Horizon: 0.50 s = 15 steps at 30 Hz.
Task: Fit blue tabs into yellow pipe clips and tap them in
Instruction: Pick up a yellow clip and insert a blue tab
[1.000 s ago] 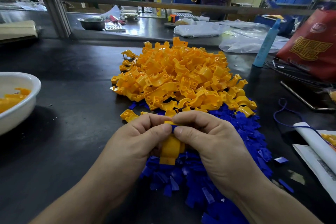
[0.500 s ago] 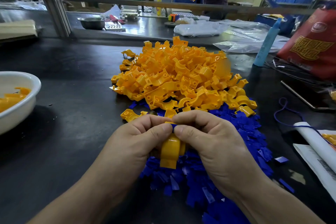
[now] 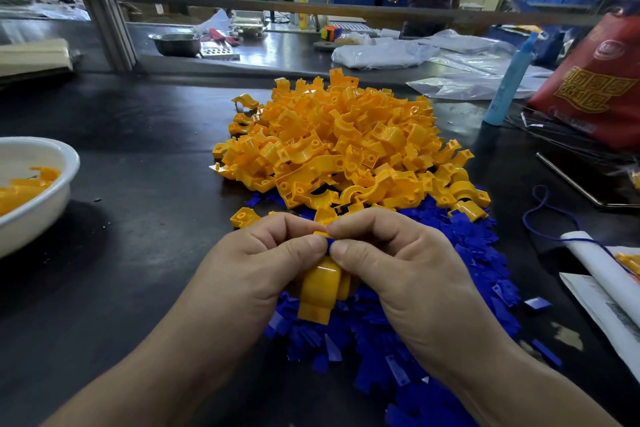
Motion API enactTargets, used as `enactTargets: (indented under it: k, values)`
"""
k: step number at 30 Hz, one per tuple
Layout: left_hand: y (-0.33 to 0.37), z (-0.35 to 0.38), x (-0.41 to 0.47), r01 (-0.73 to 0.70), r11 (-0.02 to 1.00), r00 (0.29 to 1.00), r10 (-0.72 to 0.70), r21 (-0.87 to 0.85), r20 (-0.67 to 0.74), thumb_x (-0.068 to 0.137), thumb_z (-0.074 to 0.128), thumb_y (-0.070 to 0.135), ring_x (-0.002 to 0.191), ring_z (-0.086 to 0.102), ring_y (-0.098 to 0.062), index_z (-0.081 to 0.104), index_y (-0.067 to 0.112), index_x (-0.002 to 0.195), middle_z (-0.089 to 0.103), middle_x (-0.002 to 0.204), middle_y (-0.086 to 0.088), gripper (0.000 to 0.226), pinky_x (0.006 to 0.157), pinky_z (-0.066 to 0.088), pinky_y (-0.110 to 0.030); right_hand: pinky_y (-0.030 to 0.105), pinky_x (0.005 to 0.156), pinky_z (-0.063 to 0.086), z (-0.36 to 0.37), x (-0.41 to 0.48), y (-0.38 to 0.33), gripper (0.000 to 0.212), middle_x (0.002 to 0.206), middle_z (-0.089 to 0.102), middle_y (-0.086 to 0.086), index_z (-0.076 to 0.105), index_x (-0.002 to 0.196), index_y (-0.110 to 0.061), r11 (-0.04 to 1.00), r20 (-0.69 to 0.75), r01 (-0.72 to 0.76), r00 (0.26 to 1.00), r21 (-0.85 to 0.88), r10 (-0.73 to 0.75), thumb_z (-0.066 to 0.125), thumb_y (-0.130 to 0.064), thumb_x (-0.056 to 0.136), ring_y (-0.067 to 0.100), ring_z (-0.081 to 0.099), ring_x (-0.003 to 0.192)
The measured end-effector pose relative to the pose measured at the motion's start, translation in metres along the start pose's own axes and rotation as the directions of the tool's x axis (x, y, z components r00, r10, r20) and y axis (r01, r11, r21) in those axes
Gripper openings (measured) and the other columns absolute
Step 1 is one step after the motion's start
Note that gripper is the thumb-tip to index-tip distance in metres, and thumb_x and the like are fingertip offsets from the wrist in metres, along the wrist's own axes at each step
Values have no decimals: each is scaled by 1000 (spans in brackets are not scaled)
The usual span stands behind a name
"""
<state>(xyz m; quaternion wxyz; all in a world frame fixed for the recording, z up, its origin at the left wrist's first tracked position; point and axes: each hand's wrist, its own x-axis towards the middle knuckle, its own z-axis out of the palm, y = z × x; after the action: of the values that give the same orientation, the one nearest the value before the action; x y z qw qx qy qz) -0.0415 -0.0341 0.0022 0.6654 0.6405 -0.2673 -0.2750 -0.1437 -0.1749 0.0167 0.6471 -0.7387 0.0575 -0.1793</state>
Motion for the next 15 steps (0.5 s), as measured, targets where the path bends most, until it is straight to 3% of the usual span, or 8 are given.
enactTargets:
  k: [3,6,8,11,13,15]
  values:
    - [11,-12,0,32,996,999,-35,86,32,74,69,36,76,71,-24,76,24,93,75,87,-13,24,65,56,-36,10,70,50,-2,0,-4,24,97,64,-17,63,108,-42,953,-7,52,998,-299,-57,62,-39,84,0,61,91]
    - [19,-41,-1,127,947,992,-128,295,-17,79,76,32,71,69,-22,76,27,91,76,83,-11,14,67,54,-40,11,65,46,-18,3,-7,51,100,52,-26,49,123,-47,738,-84,29,990,-675,-115,50,-66,75,-8,53,92]
    - [16,-63,2,207,866,973,-135,455,-187,87,69,28,69,69,-22,76,30,85,75,77,-6,8,65,55,-40,16,74,43,-31,5,-10,50,104,49,-24,47,128,-42,563,-104,-22,988,-826,-113,51,-59,81,-3,51,93]
    - [7,-86,9,334,720,927,-133,608,-352,90,67,29,77,67,-20,77,30,79,73,80,1,15,67,53,-32,28,76,44,-43,6,-11,46,113,49,-19,45,130,-42,301,-68,-74,997,-951,31,48,-58,87,7,51,102]
    - [3,-91,12,354,640,928,-150,682,-341,91,64,32,82,63,-12,75,33,77,70,87,8,18,70,51,-28,30,74,46,-44,3,-10,50,120,49,-17,38,132,-43,163,-33,-51,993,-985,114,44,-64,86,10,52,107]
    - [1,-92,13,350,556,936,-172,753,-308,93,61,35,82,57,-3,71,39,72,65,88,19,24,68,46,-21,29,73,48,-42,-1,-7,50,116,49,-15,33,131,-43,86,6,-8,987,-996,163,43,-64,87,11,54,104]
